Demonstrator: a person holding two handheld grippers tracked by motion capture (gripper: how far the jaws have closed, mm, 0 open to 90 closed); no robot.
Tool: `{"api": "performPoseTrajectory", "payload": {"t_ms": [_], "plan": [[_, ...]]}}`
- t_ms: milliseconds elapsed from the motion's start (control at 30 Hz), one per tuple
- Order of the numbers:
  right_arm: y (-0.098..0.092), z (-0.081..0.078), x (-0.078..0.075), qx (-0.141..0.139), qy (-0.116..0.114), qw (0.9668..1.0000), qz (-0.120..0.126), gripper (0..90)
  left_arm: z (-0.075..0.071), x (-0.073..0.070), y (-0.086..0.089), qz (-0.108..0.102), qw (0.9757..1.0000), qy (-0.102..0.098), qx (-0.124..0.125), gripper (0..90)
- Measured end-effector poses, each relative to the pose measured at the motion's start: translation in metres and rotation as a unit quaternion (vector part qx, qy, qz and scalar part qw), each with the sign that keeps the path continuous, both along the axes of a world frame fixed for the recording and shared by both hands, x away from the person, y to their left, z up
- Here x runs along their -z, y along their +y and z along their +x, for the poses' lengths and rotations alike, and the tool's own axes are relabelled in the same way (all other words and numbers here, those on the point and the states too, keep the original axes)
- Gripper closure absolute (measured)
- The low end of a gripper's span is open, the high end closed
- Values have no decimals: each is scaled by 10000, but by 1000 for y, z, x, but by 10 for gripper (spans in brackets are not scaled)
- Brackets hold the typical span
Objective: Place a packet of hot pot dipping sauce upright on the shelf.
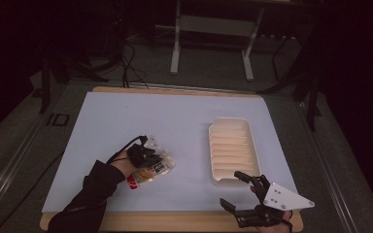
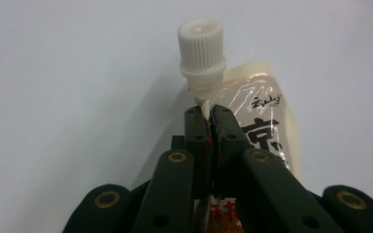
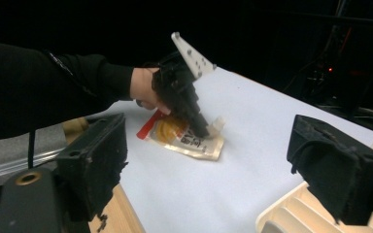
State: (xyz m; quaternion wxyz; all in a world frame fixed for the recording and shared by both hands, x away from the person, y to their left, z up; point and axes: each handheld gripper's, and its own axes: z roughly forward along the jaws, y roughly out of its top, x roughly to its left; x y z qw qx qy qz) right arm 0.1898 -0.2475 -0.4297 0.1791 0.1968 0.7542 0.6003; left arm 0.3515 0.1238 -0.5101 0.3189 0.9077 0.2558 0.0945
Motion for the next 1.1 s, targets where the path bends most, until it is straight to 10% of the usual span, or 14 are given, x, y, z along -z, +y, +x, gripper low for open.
{"api": "performPoseTrajectory", "payload": {"t_ms": [733, 1100], "plan": [[0, -1, -1, -22, -51, 10000, 80, 184, -32, -42, 7, -727, 9965, -382, -152, 887], [-3, 1, -2, -65, -101, 9999, 104, 138, -59, -57, -4, -1769, 9803, -817, -325, 886]]}}
